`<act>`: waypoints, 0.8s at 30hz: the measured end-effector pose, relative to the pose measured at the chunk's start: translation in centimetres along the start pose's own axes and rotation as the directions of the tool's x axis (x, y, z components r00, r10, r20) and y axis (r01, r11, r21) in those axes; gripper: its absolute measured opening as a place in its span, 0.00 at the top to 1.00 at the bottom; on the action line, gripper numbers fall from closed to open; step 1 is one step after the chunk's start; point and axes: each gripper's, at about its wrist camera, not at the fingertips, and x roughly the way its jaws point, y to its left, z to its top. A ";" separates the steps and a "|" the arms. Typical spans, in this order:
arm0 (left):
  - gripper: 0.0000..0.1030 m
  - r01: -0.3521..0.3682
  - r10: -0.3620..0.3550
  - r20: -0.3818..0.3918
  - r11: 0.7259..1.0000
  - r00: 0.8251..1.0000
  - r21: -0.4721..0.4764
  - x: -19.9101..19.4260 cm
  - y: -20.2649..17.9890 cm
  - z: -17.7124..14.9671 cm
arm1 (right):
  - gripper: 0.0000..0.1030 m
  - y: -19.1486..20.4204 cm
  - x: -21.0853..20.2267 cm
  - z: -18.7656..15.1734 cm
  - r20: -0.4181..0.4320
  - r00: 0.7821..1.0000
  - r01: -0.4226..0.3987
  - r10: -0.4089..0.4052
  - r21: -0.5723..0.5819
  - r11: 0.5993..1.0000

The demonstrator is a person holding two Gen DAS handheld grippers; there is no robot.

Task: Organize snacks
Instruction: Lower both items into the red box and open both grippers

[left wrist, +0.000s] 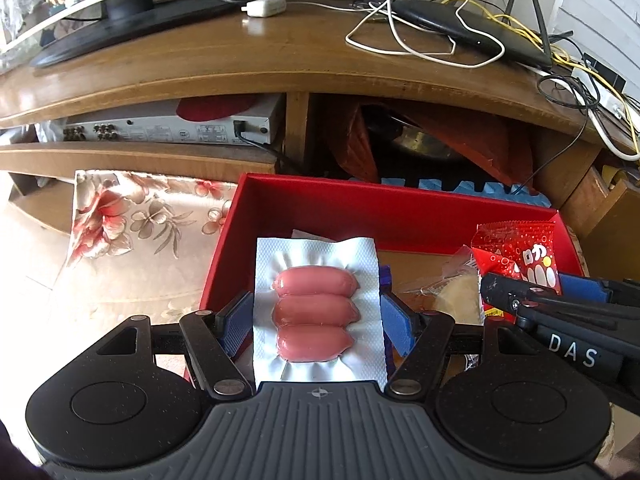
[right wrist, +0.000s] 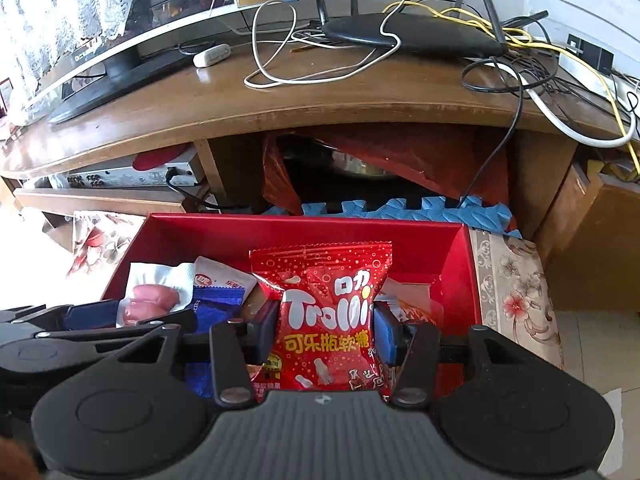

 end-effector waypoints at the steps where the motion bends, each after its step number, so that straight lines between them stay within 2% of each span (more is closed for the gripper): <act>1: 0.28 0.000 0.000 -0.002 1.000 1.000 -0.002 0.1 0.0 0.0 | 0.55 0.0 0.1 0.0 -0.002 1.000 -0.001 0.001 -0.001 1.000; 11: 0.27 0.003 -0.003 -0.015 1.000 1.000 -0.014 0.3 0.3 0.0 | 0.54 0.1 0.1 0.2 0.004 1.000 -0.008 0.008 -0.001 1.000; 24: 0.25 0.016 -0.016 0.010 1.000 1.000 -0.024 -1.1 0.4 0.1 | 0.54 0.0 -1.6 0.4 0.044 0.999 -0.019 0.019 0.012 1.000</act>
